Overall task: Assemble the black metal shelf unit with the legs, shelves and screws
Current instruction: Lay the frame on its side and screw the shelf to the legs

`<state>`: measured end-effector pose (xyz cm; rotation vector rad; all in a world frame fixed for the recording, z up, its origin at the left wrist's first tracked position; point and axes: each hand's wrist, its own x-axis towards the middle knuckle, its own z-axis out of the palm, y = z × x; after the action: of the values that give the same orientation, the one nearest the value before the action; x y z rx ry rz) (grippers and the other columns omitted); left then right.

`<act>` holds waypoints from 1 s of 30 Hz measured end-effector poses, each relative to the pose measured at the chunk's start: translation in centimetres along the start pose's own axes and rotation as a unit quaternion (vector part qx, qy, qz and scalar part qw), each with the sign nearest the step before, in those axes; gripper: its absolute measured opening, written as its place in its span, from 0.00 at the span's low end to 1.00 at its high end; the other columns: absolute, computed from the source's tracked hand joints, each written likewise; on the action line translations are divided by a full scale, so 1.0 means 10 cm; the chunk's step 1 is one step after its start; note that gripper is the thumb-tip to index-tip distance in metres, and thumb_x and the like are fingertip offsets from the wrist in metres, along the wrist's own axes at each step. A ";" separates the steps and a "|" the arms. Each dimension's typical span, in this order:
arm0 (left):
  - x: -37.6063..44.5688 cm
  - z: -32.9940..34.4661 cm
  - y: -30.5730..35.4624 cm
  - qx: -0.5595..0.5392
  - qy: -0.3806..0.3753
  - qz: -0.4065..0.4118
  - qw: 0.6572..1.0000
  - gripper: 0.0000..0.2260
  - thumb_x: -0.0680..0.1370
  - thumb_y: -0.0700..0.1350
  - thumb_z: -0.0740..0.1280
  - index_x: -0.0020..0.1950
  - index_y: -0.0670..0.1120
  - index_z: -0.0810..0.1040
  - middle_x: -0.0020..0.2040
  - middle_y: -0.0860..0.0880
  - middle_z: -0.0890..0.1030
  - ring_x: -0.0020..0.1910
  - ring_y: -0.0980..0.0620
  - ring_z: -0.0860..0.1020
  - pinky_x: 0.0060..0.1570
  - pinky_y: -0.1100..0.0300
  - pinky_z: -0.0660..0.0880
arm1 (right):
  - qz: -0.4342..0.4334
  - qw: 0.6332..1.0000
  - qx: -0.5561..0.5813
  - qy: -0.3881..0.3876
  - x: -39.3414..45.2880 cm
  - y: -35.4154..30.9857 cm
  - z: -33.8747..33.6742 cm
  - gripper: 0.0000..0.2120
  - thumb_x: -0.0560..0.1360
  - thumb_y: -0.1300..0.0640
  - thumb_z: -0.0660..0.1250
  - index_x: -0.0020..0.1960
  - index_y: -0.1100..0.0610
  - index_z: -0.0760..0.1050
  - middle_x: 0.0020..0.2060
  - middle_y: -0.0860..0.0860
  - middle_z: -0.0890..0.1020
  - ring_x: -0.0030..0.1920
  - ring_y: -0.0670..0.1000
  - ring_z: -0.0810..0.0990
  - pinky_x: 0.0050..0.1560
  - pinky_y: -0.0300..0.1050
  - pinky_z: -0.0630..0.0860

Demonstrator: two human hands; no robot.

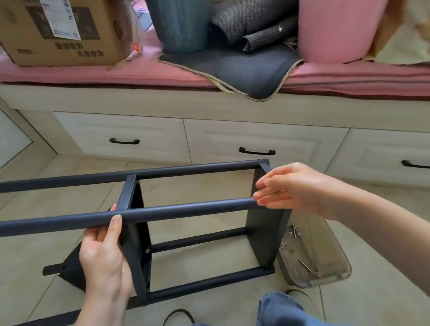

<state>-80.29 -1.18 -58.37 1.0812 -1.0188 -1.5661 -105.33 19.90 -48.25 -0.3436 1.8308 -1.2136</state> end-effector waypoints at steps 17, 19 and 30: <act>-0.19 0.16 0.04 -0.001 0.012 0.044 0.999 0.14 0.82 0.41 0.66 0.68 0.42 0.77 0.64 0.45 0.81 0.63 0.51 0.80 0.70 0.56 0.72 | 0.111 0.953 -0.263 0.105 0.85 1.89 -0.62 0.05 0.77 0.64 0.68 0.44 0.59 0.81 0.42 0.57 0.85 0.45 0.56 0.85 0.45 0.46 0.83; -0.20 0.16 0.03 0.004 0.012 0.044 0.999 0.14 0.82 0.41 0.66 0.68 0.41 0.77 0.64 0.45 0.81 0.63 0.51 0.80 0.69 0.56 0.73 | 0.109 0.945 -0.283 0.118 1.04 2.08 -0.62 0.05 0.77 0.65 0.67 0.47 0.59 0.81 0.39 0.57 0.84 0.38 0.54 0.82 0.36 0.41 0.79; -0.25 0.25 0.09 0.018 0.026 0.048 0.998 0.07 0.83 0.39 0.64 0.60 0.45 0.78 0.55 0.48 0.82 0.55 0.53 0.82 0.64 0.59 0.76 | 0.039 0.902 -0.416 0.110 1.81 2.60 -0.53 0.09 0.80 0.66 0.59 0.50 0.59 0.77 0.54 0.64 0.81 0.55 0.63 0.79 0.48 0.47 0.70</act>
<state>-82.05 1.31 -56.41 1.0765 -1.0524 -1.4412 -113.85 24.05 -78.90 -0.6065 2.4769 -0.3538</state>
